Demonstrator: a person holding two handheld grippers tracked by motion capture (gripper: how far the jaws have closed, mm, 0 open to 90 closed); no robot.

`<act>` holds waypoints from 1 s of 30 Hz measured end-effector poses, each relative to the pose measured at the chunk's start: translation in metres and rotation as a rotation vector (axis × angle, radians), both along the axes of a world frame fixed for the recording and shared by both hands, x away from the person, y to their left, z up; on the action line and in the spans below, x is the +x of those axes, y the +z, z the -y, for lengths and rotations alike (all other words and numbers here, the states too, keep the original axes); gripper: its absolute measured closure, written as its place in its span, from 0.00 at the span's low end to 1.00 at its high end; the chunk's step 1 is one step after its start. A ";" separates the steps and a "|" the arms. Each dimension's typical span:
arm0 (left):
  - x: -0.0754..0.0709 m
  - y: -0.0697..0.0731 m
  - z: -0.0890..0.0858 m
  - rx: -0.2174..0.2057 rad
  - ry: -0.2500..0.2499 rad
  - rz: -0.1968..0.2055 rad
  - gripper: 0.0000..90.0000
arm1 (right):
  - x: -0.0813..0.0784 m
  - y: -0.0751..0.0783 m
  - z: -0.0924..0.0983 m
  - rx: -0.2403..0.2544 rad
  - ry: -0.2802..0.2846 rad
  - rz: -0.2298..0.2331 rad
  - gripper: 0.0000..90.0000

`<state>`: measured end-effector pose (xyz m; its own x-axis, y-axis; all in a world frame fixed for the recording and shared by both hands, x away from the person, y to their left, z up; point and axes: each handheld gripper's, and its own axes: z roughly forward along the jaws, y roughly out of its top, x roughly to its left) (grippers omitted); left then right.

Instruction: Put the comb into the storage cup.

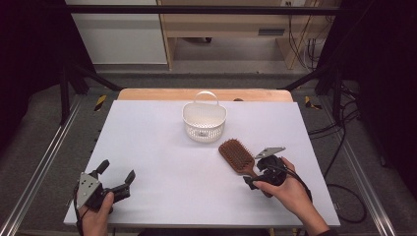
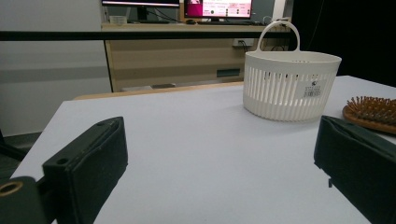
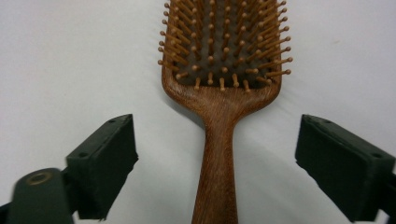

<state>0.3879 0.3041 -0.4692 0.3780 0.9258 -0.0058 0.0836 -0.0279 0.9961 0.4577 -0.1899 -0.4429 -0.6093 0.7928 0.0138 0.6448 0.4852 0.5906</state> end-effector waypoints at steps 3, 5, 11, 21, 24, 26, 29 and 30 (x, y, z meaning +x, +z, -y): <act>0.000 0.000 0.000 -0.001 -0.002 -0.002 0.03 | 0.002 -0.003 0.000 -0.010 0.004 -0.017 0.09; 0.001 0.000 0.000 -0.001 -0.005 -0.005 0.03 | 0.003 -0.005 -0.001 -0.017 0.012 -0.025 0.09; 0.001 -0.001 0.000 -0.003 -0.006 -0.007 0.03 | 0.007 -0.009 -0.006 -0.056 0.027 -0.044 0.15; 0.001 -0.001 0.000 -0.004 -0.010 -0.009 0.03 | 0.013 -0.010 -0.008 -0.088 0.032 -0.081 0.36; 0.001 -0.001 0.000 -0.004 -0.010 -0.009 0.03 | 0.015 -0.009 -0.007 -0.086 0.020 -0.095 0.45; 0.001 -0.001 0.000 -0.004 -0.011 -0.009 0.03 | 0.015 -0.009 -0.007 -0.087 0.022 -0.099 0.47; 0.001 -0.001 0.000 -0.004 -0.011 -0.010 0.03 | 0.016 -0.008 -0.007 -0.097 0.028 -0.104 0.52; 0.001 -0.001 0.001 -0.004 -0.012 -0.010 0.03 | 0.016 -0.009 -0.008 -0.104 0.025 -0.113 0.56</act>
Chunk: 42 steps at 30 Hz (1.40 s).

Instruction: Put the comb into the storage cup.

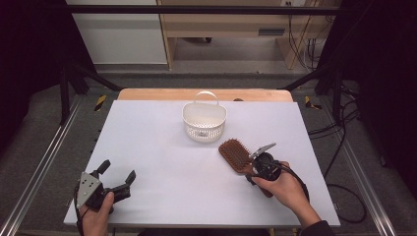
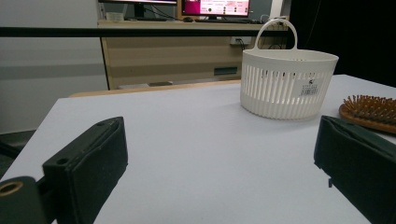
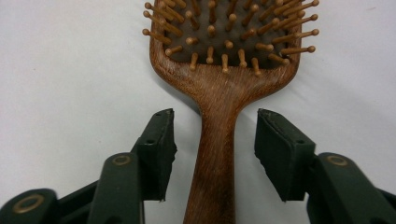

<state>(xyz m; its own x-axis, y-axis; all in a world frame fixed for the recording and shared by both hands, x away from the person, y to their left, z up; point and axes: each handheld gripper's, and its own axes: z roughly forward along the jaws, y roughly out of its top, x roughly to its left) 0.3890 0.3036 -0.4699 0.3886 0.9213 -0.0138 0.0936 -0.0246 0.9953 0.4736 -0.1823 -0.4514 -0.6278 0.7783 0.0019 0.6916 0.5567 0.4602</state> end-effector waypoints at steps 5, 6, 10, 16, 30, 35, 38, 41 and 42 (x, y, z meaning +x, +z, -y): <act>0.000 0.000 0.000 -0.002 -0.001 -0.002 0.03 | 0.002 -0.001 0.000 -0.006 0.001 -0.012 0.62; 0.000 0.000 0.000 -0.002 -0.001 -0.002 0.03 | 0.003 -0.002 0.000 -0.009 0.003 -0.016 0.64; 0.000 0.000 0.000 0.000 -0.002 -0.003 0.03 | 0.004 -0.004 -0.001 -0.015 0.006 -0.026 0.68; 0.000 0.000 0.001 -0.001 -0.005 -0.005 0.03 | 0.006 -0.003 -0.001 -0.023 0.000 -0.033 0.74; 0.001 -0.001 0.001 0.002 -0.011 -0.007 0.03 | 0.013 -0.002 0.000 -0.018 -0.018 -0.091 0.81; 0.000 0.000 0.001 0.002 -0.013 -0.007 0.03 | 0.008 -0.001 0.001 -0.018 0.001 -0.059 0.81; 0.000 -0.002 0.003 0.005 -0.013 -0.013 0.04 | 0.002 -0.001 0.004 0.000 0.010 -0.036 0.81; 0.001 -0.003 0.005 0.006 -0.011 -0.021 0.04 | -0.002 -0.001 0.005 0.007 0.011 -0.023 0.81; 0.000 -0.002 0.008 0.019 -0.016 -0.017 0.04 | -0.006 -0.002 0.007 0.014 0.013 -0.006 0.81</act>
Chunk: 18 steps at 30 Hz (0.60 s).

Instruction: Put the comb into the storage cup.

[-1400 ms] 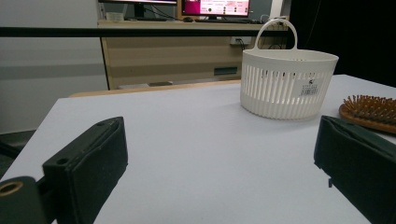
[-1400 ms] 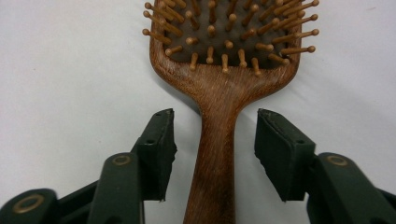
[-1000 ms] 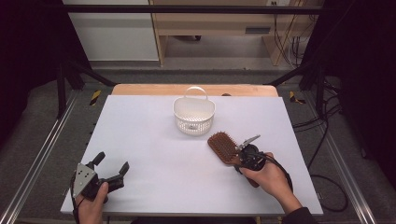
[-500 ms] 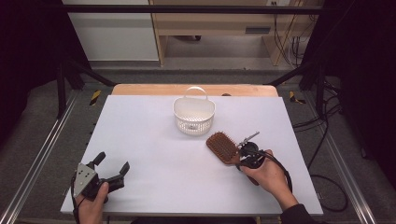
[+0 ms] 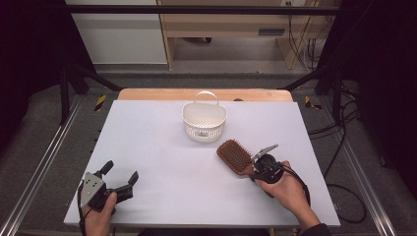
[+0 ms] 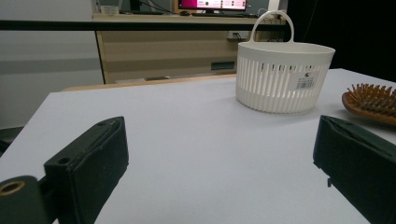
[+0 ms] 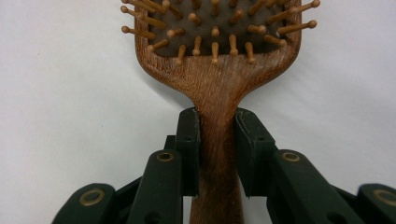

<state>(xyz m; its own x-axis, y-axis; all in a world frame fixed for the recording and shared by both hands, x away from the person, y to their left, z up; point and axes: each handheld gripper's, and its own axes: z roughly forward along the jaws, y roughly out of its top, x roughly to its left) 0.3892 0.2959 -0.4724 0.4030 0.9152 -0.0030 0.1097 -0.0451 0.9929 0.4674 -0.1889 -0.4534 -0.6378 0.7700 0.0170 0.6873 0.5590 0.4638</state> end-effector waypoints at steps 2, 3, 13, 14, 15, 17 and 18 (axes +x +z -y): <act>-0.001 0.000 0.001 0.002 -0.002 0.001 0.04 | -0.003 0.000 0.002 0.013 0.005 0.022 0.81; -0.002 0.000 0.001 0.001 -0.003 0.003 0.04 | -0.005 0.000 0.003 0.025 0.005 0.033 0.81; -0.004 -0.002 0.017 0.028 -0.036 -0.003 0.04 | -0.022 0.006 0.006 0.118 0.018 0.153 0.81; -0.004 -0.001 0.019 0.029 -0.044 -0.007 0.04 | -0.024 0.007 0.006 0.125 0.022 0.170 0.81; -0.004 0.000 0.021 0.030 -0.054 -0.008 0.04 | -0.026 0.008 0.005 0.137 0.023 0.181 0.81; -0.003 0.004 0.026 0.046 -0.072 -0.009 0.04 | -0.030 0.010 0.003 0.161 0.035 0.209 0.81; -0.002 0.006 0.030 0.049 -0.083 -0.007 0.04 | -0.032 0.011 0.002 0.172 0.036 0.219 0.81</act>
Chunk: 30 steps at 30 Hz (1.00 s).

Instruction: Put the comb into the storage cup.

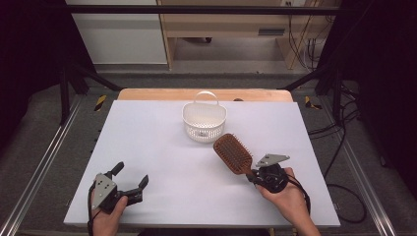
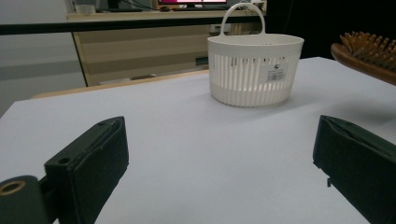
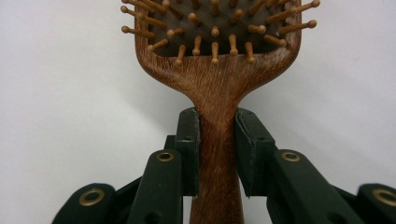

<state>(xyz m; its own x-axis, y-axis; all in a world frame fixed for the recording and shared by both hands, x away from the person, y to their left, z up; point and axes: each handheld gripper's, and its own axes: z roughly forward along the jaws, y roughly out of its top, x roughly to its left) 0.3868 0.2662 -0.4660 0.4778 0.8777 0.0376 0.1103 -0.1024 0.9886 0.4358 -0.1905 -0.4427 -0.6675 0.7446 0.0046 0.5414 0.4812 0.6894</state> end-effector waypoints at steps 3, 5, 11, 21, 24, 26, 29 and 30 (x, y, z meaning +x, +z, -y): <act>0.002 0.012 0.015 0.001 -0.043 0.002 0.04 | -0.004 0.004 -0.007 0.038 0.015 0.046 0.81; 0.003 0.021 0.025 0.013 -0.071 0.006 0.04 | -0.005 0.007 -0.010 0.048 0.024 0.069 0.81; 0.011 0.041 0.047 0.014 -0.124 -0.012 0.04 | -0.006 0.011 -0.021 0.084 0.034 0.143 0.81; 0.025 0.073 0.093 -0.019 -0.216 -0.047 0.04 | -0.012 0.008 -0.038 0.145 0.063 0.256 0.81; 0.025 0.078 0.110 -0.025 -0.251 -0.050 0.04 | -0.015 0.006 -0.040 0.160 0.072 0.261 0.81; 0.024 0.080 0.117 -0.031 -0.267 -0.052 0.04 | -0.017 0.005 -0.042 0.163 0.078 0.269 0.81; 0.023 0.082 0.122 -0.030 -0.282 -0.051 0.04 | -0.018 0.004 -0.044 0.167 0.079 0.276 0.81; 0.022 0.083 0.127 -0.030 -0.297 -0.057 0.04 | -0.020 0.003 -0.045 0.179 0.079 0.280 0.81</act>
<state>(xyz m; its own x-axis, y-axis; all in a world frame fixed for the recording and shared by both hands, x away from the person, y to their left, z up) 0.4087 0.1396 -0.3832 0.7141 0.6998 -0.0210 0.1356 -0.1088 0.9848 0.4162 -0.1451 -0.4396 -0.7167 0.6947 -0.0610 0.2854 0.3719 0.8833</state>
